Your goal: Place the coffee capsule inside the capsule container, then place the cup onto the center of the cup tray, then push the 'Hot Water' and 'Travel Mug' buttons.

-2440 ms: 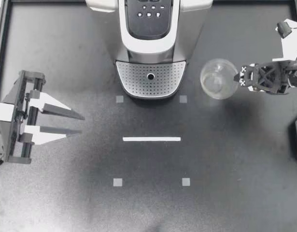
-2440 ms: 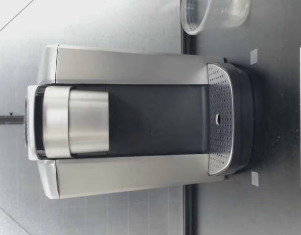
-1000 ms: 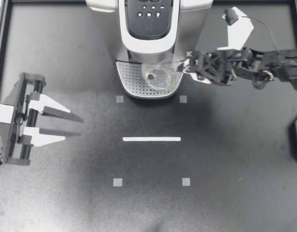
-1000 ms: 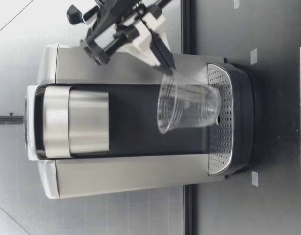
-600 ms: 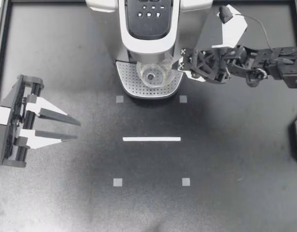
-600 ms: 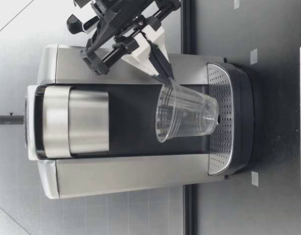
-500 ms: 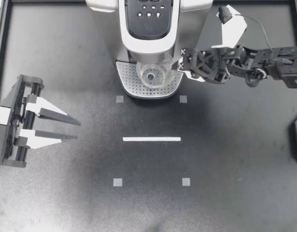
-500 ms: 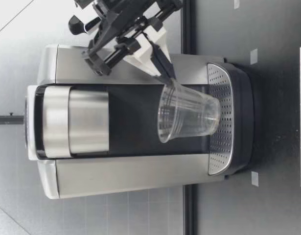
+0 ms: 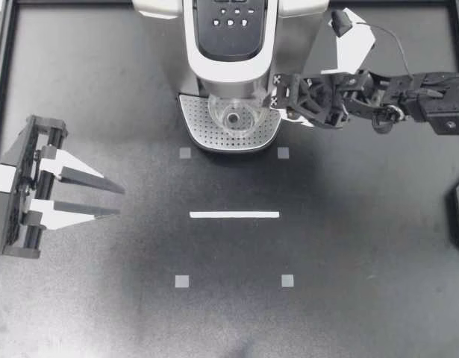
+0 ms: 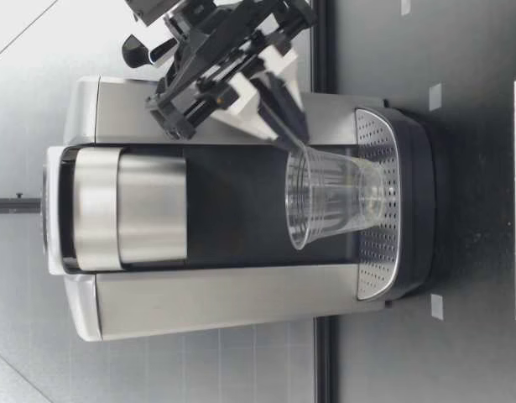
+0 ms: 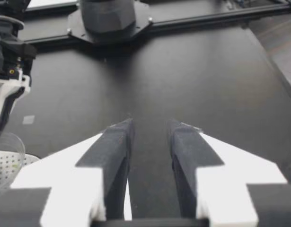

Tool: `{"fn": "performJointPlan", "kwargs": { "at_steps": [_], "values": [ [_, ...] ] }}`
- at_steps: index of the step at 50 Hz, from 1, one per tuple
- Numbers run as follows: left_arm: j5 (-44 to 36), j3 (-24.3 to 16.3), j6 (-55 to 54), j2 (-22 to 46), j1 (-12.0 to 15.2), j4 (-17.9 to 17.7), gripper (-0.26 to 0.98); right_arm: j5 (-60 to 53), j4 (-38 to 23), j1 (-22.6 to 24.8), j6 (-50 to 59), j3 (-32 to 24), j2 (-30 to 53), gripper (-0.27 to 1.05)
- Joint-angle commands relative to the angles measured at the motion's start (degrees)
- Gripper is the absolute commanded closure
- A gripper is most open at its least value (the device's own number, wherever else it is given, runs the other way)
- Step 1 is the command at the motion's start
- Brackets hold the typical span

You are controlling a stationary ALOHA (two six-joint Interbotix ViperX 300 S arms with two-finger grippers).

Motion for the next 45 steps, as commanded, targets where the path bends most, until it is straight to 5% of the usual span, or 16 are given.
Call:
{"fn": "performJointPlan", "kwargs": {
  "at_steps": [1, 14, 29, 35, 45],
  "values": [
    [-0.44, -0.70, 0.00, -0.18, 0.00, -0.09, 0.42, -0.53, 0.00, 0.18, -0.09, -1.32, -0.97, 0.30],
    [-0.53, -0.70, 0.00, -0.35, 0.00, -0.09, 0.42, -0.26, 0.00, 0.18, -0.18, -0.26, -2.72, 0.27],
    [-0.35, -0.97, -0.09, -0.09, 0.53, -0.70, 0.42, 1.58, -4.31, 0.26, -1.05, 8.17, -11.95, 0.27],
    [-0.97, -1.23, -0.09, 0.44, 2.29, -2.90, 0.42, 0.97, -10.02, 0.70, -1.85, 10.99, -16.52, 0.27],
    [-6.94, -1.41, -0.09, 3.52, 5.80, -8.53, 0.42, -6.50, -27.69, 5.45, -7.91, 13.45, -22.32, 0.27]
  ]
}}
